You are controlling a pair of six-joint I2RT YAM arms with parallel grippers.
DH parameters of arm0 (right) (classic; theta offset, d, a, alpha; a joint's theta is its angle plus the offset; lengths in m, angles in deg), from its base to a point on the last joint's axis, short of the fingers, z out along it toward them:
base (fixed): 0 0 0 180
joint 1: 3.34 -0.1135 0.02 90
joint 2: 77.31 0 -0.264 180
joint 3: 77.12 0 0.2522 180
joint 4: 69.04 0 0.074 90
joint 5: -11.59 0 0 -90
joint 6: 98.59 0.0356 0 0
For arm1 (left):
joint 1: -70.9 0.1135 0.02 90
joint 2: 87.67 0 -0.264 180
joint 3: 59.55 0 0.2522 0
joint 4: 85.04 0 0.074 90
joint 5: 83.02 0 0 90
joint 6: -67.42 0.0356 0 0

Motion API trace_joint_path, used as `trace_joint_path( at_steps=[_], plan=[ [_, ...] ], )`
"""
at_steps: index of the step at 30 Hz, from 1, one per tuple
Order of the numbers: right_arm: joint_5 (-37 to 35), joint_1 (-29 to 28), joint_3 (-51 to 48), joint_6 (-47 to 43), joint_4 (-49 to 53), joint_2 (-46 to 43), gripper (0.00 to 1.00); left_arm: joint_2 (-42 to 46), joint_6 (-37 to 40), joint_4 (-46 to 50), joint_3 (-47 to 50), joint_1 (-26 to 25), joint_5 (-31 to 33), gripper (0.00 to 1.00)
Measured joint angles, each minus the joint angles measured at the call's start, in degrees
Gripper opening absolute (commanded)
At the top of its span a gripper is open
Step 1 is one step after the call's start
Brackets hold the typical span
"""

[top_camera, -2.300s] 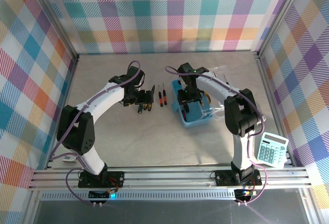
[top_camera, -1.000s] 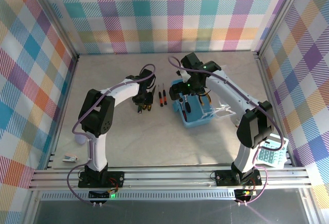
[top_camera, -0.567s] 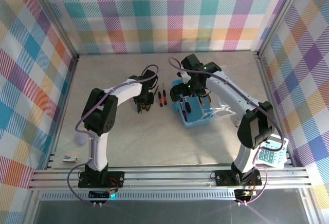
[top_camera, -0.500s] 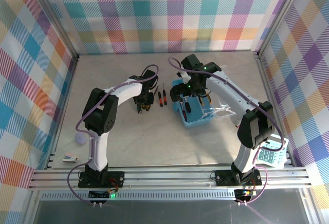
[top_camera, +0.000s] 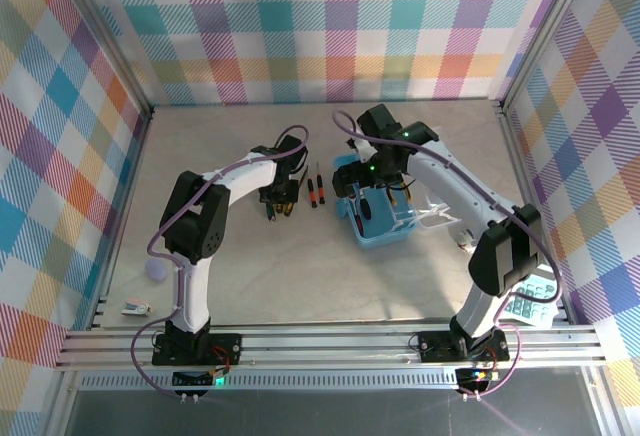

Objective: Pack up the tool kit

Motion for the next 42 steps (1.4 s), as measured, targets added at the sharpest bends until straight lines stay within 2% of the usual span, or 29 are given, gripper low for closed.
trace_joint_path(
  at_steps=[6,12,15,17,20,30,39,42],
  plan=[
    [3.2,1.8,-1.7,0.4,-1.4,-4.3,0.99,6.6,0.4,2.7,0.0,0.0,-5.9,0.00],
    [10.9,4.5,-5.8,4.2,-7.7,-9.6,0.99,19.1,0.6,1.3,-0.2,0.0,-17.5,0.00],
    [15.0,6.1,-7.6,7.8,-12.6,-11.6,1.00,24.3,-0.5,-2.5,1.0,0.0,-25.4,0.00],
    [17.3,7.0,-7.9,10.3,-16.0,-12.1,0.95,27.3,-1.7,-5.6,2.9,-0.5,-30.4,0.00],
    [19.6,7.6,-7.8,13.3,-20.2,-11.9,0.88,29.6,-3.1,-8.3,4.7,-1.7,-34.7,0.00],
    [24.3,7.3,-7.0,19.5,-27.1,-5.9,0.72,30.4,-5.5,-12.3,6.4,-7.2,-38.2,0.00],
    [25.2,5.8,-7.1,22.1,-29.6,-5.6,0.39,30.4,-6.3,-13.1,6.3,-7.9,-38.4,0.00],
    [25.6,5.4,-7.4,22.4,-30.5,-5.6,0.22,30.4,-6.3,-13.1,5.8,-7.9,-38.4,0.00]
  ],
)
